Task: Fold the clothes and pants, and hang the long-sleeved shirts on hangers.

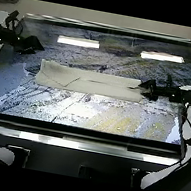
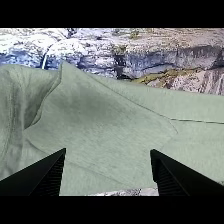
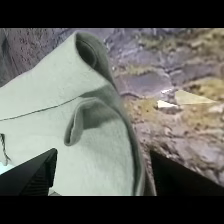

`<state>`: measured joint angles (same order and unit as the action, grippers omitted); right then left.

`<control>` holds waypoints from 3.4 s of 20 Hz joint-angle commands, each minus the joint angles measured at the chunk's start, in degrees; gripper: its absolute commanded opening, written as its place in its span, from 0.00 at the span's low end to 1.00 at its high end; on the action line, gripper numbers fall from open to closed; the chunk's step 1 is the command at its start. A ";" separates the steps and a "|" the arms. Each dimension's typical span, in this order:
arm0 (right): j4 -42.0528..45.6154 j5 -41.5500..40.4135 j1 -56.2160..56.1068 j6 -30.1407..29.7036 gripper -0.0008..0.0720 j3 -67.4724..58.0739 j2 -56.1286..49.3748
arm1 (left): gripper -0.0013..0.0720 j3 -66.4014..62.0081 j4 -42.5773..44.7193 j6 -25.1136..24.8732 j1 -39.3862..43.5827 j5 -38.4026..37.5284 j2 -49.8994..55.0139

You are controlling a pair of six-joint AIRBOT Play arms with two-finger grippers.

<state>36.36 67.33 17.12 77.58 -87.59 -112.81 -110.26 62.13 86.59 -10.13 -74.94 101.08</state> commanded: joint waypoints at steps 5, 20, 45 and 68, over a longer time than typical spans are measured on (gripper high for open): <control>5.53 -6.64 -5.81 3.54 0.92 0.04 -0.35 | 0.86 -0.04 0.39 0.00 0.57 -0.28 -0.09; 16.50 -8.68 -9.53 9.62 0.06 0.00 4.61 | 0.82 -0.04 0.44 -0.17 0.72 -0.28 -0.07; 28.26 8.24 -1.68 23.37 0.06 -7.21 28.81 | 0.05 -0.02 -14.58 13.38 34.71 16.26 9.22; 13.77 12.72 -1.75 22.25 0.06 -7.21 33.46 | 0.05 -7.96 -21.59 36.02 50.71 30.77 29.81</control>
<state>51.35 79.75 15.42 99.94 -94.74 -79.88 -116.57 40.47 120.70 40.05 -42.85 128.95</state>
